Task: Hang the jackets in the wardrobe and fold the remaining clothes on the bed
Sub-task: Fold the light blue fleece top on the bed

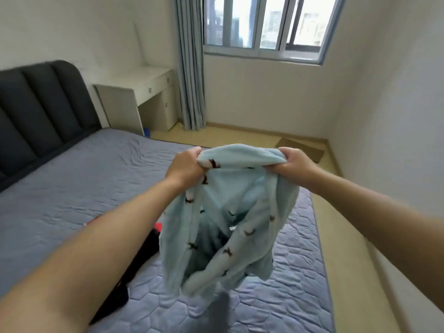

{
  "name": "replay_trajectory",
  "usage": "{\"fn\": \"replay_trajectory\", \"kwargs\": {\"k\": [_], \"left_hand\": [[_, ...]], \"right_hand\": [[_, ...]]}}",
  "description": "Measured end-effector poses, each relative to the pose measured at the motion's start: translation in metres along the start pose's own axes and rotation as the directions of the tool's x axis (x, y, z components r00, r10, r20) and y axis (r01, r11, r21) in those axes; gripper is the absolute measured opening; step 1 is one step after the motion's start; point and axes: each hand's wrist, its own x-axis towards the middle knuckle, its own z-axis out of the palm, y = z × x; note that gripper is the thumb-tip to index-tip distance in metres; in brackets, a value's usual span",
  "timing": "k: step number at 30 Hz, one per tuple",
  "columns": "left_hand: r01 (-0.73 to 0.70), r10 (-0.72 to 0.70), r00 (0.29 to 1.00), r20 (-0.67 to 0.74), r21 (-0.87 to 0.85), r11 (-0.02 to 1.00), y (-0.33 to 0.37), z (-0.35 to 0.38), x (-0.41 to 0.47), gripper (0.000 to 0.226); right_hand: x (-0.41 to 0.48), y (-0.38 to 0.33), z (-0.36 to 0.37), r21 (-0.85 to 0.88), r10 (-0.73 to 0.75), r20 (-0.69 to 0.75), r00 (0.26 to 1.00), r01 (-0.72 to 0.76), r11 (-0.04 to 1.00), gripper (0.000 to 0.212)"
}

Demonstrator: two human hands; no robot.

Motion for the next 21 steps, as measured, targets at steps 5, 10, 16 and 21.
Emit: {"fn": "replay_trajectory", "kwargs": {"k": [5,10,16,21], "left_hand": [[-0.22,0.302,0.94,-0.157,0.395,0.892,0.093,-0.111,0.012,0.009],[-0.119,0.317,0.913,-0.258,0.575,0.809,0.141,-0.198,0.016,0.007],[-0.094,0.153,0.971,-0.184,0.297,0.95,0.138,-0.179,0.003,0.007],[-0.106,0.125,0.985,-0.118,0.156,0.982,0.105,-0.112,-0.003,0.011]], "right_hand": [[-0.021,-0.08,-0.085,-0.221,-0.205,-0.099,0.974,0.18,0.959,0.012],[-0.038,-0.142,-0.139,-0.503,-0.301,-0.231,0.925,0.151,0.851,0.021],[-0.055,-0.137,-0.136,-0.484,-0.13,-0.346,0.929,-0.058,0.873,0.024],[-0.057,-0.084,-0.095,-0.342,0.055,-0.421,0.906,-0.214,0.915,0.031]]}}
